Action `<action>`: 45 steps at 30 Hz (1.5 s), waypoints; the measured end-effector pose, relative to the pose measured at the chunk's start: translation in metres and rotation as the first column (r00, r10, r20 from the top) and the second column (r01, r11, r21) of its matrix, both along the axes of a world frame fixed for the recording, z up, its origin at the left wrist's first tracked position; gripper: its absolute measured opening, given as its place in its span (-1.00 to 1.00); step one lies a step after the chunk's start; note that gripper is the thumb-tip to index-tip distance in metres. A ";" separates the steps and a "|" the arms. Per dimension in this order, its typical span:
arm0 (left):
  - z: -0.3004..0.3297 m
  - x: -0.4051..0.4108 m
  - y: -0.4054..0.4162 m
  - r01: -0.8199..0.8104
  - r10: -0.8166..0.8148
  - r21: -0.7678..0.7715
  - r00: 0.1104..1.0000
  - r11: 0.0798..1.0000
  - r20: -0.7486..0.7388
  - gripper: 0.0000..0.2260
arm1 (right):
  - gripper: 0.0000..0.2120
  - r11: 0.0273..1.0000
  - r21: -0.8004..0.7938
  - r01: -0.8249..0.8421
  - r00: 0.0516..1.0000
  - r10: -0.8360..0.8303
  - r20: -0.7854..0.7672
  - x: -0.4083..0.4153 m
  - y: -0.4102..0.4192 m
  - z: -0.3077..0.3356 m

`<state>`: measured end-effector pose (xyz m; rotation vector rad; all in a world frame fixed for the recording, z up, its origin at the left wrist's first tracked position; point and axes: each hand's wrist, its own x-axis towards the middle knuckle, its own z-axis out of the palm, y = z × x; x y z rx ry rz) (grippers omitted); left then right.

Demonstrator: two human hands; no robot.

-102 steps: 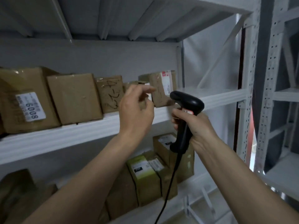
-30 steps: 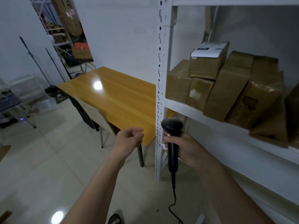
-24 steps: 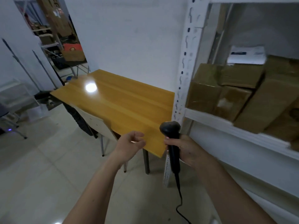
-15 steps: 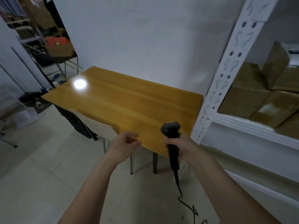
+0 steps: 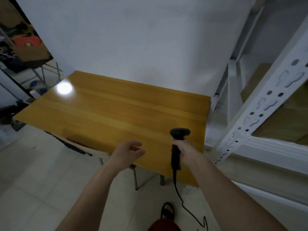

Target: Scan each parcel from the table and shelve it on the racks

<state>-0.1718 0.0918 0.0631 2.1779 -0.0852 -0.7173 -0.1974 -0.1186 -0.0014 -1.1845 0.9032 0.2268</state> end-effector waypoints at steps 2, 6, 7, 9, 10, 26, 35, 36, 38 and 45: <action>-0.005 0.028 -0.015 0.020 -0.019 0.018 0.999 1.000 -0.027 -0.73 | -0.77 1.000 0.009 -0.007 0.998 0.007 -0.061 0.021 -0.012 -0.012; -0.016 0.080 -0.048 0.093 -0.091 0.014 0.993 0.996 -0.072 -0.70 | -0.65 0.998 -0.059 -0.007 0.993 0.000 -0.121 0.061 -0.033 -0.034; -0.020 0.090 -0.055 0.107 -0.107 0.005 0.991 0.994 -0.081 -0.69 | -0.61 0.997 -0.081 0.001 0.991 -0.011 -0.130 0.071 -0.037 -0.039; -0.030 0.108 -0.066 0.121 -0.121 -0.005 0.987 0.993 -0.104 -0.69 | -0.58 0.992 -0.122 0.013 0.985 -0.034 -0.169 0.090 -0.045 -0.047; -0.035 0.117 -0.069 0.123 -0.123 -0.007 0.986 0.992 -0.115 -0.69 | -0.59 0.991 -0.134 0.018 0.980 -0.043 -0.192 0.098 -0.047 -0.051; -0.102 0.189 -0.086 0.267 -0.251 0.038 0.939 0.963 -0.235 -0.70 | -0.44 0.872 -0.457 0.178 0.884 -0.345 -0.314 0.130 -0.056 -0.120; -0.111 0.194 -0.088 0.357 -0.340 0.020 0.903 0.934 -0.261 -0.70 | -0.31 0.870 -0.492 0.032 0.858 -0.276 -0.433 0.120 -0.048 -0.133; -0.111 0.195 -0.088 0.361 -0.344 0.018 0.902 0.932 -0.261 -0.70 | -0.31 0.869 -0.494 0.018 0.858 -0.267 -0.439 0.119 -0.047 -0.132; -0.112 0.196 -0.088 0.364 -0.347 0.016 0.900 0.931 -0.263 -0.70 | -0.32 0.868 -0.497 0.002 0.857 -0.258 -0.447 0.117 -0.046 -0.133; -0.110 0.198 -0.080 0.411 -0.390 0.020 0.879 0.912 -0.275 -0.69 | -0.36 0.795 -0.606 0.003 0.814 -0.353 -0.460 0.114 -0.040 -0.123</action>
